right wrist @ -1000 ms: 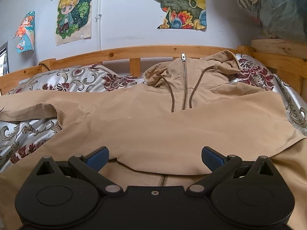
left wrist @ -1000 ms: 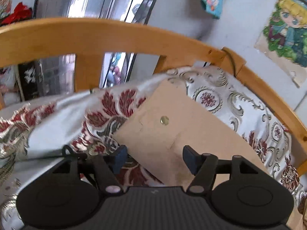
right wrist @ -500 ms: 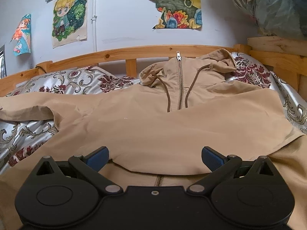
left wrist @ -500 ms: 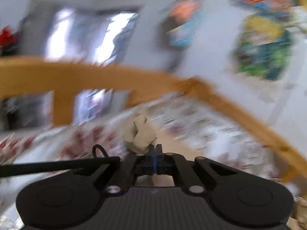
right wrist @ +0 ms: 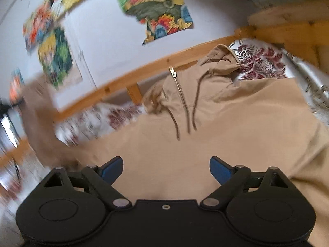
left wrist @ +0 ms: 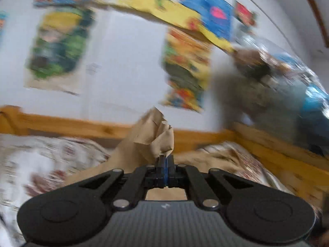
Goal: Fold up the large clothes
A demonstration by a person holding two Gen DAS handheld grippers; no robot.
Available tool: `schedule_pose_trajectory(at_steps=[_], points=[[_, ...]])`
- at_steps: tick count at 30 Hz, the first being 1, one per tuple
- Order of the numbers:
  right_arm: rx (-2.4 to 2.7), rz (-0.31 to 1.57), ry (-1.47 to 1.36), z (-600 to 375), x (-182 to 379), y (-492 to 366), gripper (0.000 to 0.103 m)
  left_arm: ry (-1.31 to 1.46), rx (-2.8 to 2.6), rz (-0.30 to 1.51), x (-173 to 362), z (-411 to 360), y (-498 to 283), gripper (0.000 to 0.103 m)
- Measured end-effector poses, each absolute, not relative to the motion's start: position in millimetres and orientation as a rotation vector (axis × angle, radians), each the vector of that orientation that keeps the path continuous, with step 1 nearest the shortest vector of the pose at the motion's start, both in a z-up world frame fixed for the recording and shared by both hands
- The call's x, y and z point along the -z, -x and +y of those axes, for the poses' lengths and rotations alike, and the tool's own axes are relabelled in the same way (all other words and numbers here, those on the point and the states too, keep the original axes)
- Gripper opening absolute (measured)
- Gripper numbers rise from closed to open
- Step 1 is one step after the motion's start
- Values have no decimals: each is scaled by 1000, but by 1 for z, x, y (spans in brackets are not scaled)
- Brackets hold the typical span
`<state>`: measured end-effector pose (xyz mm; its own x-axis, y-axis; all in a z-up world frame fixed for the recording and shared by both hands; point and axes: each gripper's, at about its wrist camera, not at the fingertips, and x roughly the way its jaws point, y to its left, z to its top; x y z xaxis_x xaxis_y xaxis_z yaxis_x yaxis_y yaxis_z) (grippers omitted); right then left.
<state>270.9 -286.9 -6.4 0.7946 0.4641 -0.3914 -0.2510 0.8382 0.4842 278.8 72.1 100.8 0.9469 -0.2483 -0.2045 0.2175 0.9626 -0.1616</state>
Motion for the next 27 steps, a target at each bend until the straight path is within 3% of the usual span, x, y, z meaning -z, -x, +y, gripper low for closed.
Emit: schedule_pose_trajectory(at_steps=[8, 18, 23, 26, 27], points=[[-610, 714, -767, -319, -3, -311, 90, 34, 431, 396, -36, -2, -285, 0], [-592, 866, -807, -294, 11, -352, 90, -105, 595, 448, 4, -55, -264, 0], [-523, 927, -748, -291, 15, -364, 73, -147, 625, 458, 11, -62, -259, 0], [-486, 969, -678, -289, 17, -363, 39, -154, 633, 478, 13, -67, -262, 0], [-470, 978, -644, -288, 17, -362, 17, -153, 638, 493, 15, -68, -264, 0]])
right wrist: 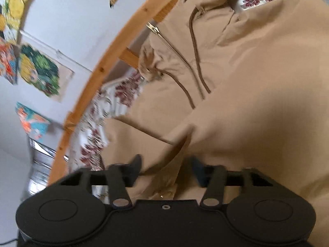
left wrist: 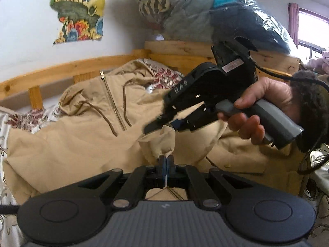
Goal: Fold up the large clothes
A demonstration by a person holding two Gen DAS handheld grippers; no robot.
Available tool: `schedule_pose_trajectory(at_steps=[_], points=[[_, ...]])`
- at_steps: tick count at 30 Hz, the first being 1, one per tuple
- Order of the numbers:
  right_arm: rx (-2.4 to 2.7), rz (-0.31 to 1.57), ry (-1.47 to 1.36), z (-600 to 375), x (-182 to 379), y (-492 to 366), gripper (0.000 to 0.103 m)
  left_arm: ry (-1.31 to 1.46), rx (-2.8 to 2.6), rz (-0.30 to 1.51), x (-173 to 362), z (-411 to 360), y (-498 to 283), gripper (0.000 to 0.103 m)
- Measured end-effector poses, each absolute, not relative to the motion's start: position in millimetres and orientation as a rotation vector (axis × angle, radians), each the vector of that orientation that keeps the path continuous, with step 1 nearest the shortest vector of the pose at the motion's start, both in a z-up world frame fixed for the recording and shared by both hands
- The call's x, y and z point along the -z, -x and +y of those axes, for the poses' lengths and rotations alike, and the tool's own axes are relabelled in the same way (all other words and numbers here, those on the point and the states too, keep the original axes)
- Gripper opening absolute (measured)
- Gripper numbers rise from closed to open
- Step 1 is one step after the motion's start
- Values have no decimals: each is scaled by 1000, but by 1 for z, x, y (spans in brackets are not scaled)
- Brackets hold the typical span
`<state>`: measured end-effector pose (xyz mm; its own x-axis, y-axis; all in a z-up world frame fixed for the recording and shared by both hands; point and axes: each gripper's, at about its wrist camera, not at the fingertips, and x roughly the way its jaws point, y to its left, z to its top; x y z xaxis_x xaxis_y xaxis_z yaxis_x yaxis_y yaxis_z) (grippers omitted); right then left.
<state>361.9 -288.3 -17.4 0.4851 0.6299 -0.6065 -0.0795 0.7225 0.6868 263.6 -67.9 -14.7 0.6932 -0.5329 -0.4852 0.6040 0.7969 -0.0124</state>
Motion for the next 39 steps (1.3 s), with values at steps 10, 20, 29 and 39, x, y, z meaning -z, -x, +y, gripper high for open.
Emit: schedule_pose_trajectory(at_steps=[10, 20, 29, 39], points=[[-374, 689, -635, -342, -45, -341, 0, -221, 413, 473, 24, -38, -253, 56], [-299, 673, -948, -402, -59, -353, 0, -637, 4, 549, 76, -21, -309, 67], [-314, 682, -938, -400, -59, -347, 0, -757, -22, 564, 93, -15, -338, 4], [-173, 820, -554, -374, 17, -345, 0, -621, 30, 684, 91, 18, -338, 4]])
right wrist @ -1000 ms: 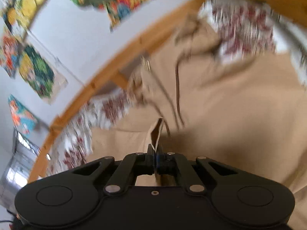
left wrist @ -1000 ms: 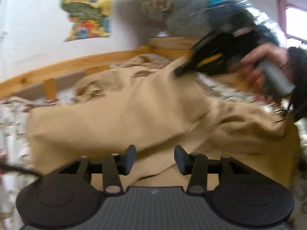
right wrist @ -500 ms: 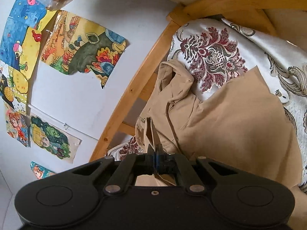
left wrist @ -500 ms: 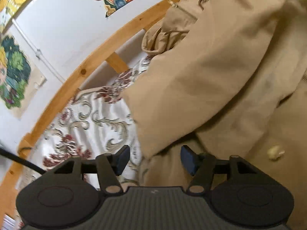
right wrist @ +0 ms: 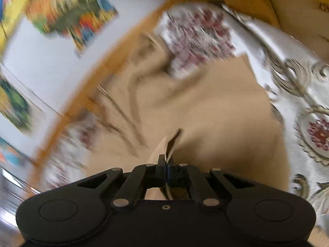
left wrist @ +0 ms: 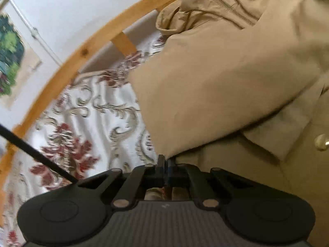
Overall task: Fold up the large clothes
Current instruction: 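Grasp the folded jacket edge with the right tool, straighten it, release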
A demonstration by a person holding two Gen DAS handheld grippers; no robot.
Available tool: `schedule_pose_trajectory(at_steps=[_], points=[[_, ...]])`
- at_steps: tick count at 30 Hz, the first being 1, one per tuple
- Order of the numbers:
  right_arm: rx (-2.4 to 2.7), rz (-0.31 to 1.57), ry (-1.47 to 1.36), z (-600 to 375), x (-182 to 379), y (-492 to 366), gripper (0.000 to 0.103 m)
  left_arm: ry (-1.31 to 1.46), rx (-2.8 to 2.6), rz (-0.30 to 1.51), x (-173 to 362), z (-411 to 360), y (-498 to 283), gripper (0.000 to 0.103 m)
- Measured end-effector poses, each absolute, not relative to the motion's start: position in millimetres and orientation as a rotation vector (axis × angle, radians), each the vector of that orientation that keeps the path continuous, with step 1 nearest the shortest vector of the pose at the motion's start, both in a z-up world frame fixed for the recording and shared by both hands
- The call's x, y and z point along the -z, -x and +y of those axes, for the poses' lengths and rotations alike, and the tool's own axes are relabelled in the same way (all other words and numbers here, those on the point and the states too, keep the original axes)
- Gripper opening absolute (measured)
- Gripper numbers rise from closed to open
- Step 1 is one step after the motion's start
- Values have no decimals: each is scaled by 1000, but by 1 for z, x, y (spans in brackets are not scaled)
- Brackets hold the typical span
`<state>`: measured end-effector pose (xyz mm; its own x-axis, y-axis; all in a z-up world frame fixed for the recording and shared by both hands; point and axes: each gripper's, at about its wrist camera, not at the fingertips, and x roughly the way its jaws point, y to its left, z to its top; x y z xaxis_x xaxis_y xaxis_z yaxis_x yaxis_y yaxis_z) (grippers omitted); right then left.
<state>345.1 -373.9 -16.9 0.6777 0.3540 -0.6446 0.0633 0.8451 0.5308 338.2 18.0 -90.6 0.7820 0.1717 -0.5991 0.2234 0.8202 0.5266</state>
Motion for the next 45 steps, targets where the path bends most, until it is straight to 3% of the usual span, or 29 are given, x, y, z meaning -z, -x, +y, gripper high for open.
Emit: schedule_pose_trajectory(at_steps=[5, 6, 8, 9, 15, 16, 17, 19, 24, 26, 27, 28, 29, 33, 39, 43, 45], points=[[-186, 764, -402, -360, 20, -333, 0, -370, 187, 701, 64, 52, -320, 12], [-185, 750, -381, -359, 17, -331, 0, -293, 219, 700, 58, 62, -318, 18], [-184, 696, -306, -355, 6, -326, 0, -138, 243, 672, 46, 76, -317, 66], [-185, 671, -265, -353, 0, -324, 0, -86, 218, 632, 41, 79, -319, 72], [-176, 593, -40, -326, -8, -334, 0, -80, -40, 617, 42, 57, -382, 73], [-165, 594, -1, -321, -4, -338, 0, -109, -67, 634, 48, 52, -395, 62], [-153, 596, 27, -317, 0, -341, 0, -146, -86, 654, 55, 47, -406, 40], [-108, 601, 79, -315, 10, -346, 0, -210, -67, 686, 70, 38, -422, 24], [-28, 652, 159, -316, 43, -354, 1, -269, -98, 643, 78, 25, -412, 24], [-22, 644, 155, -318, 46, -347, 5, -264, -109, 646, 76, 23, -398, 45], [-15, 639, 144, -320, 44, -344, 16, -262, -117, 649, 74, 23, -395, 54], [-11, 627, 131, -319, 40, -339, 25, -245, -119, 651, 70, 25, -387, 71], [-15, 608, 120, -318, 36, -332, 29, -213, -112, 647, 67, 27, -378, 82], [-60, 575, 154, -298, 35, -307, 51, -153, -75, 658, 71, 30, -356, 86], [-17, 603, 223, -288, 69, -302, 52, -187, -99, 623, 77, 21, -337, 96], [-46, 579, 197, -287, 59, -295, 66, -252, -124, 551, 70, 12, -326, 102], [-45, 597, 203, -286, 61, -295, 67, -276, -110, 514, 67, 6, -317, 102]])
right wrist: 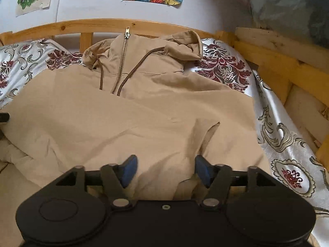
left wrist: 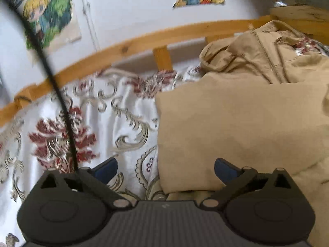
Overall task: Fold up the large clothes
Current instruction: 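Grasp the folded jacket edge with the right tool, straighten it, release, then move both open tools over the jacket toward its hood end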
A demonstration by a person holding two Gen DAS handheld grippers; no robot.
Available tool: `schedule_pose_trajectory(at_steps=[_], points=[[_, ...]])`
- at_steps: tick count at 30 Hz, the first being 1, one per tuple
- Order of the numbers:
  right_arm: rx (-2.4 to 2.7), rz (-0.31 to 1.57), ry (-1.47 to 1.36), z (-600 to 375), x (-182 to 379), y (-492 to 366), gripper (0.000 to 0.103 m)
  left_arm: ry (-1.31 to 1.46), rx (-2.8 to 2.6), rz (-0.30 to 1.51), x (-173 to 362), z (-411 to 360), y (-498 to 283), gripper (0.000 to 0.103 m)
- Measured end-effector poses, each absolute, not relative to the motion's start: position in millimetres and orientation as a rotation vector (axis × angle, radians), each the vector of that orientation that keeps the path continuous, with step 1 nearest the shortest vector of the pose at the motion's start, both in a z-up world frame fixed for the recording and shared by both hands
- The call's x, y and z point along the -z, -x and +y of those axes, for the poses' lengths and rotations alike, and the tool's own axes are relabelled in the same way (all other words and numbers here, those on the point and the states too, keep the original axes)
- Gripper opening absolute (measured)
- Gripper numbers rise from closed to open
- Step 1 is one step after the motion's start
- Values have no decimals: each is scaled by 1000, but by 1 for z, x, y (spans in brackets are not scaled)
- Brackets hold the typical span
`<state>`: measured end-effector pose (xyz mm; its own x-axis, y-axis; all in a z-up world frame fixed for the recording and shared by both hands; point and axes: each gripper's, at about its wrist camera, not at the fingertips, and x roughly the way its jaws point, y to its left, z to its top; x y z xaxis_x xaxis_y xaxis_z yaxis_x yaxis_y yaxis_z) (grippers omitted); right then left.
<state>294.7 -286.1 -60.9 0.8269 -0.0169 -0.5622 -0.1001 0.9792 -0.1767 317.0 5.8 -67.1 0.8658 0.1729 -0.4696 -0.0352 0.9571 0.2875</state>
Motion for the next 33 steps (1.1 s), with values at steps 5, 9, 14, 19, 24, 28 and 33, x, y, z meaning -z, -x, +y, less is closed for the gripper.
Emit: schedule_pose_trajectory(at_steps=[5, 9, 14, 19, 24, 28, 33], points=[[-49, 616, 194, -290, 63, -293, 68, -310, -42, 463, 58, -8, -302, 102], [-52, 603, 121, -295, 53, -287, 76, -267, 41, 413, 40, -29, -286, 103], [-24, 562, 37, -305, 37, -264, 89, -117, 93, 348, 21, -54, -264, 103], [24, 530, -77, -319, 26, -230, 99, -184, -108, 304, 16, -92, -264, 103], [59, 526, -138, -323, 27, -206, 101, -428, -162, 196, 24, -121, -256, 103], [66, 536, -158, -325, 35, -201, 101, -454, -53, 197, 27, -133, -245, 103], [71, 529, -189, -331, 39, -198, 101, -377, 118, 217, 13, -135, -249, 103]])
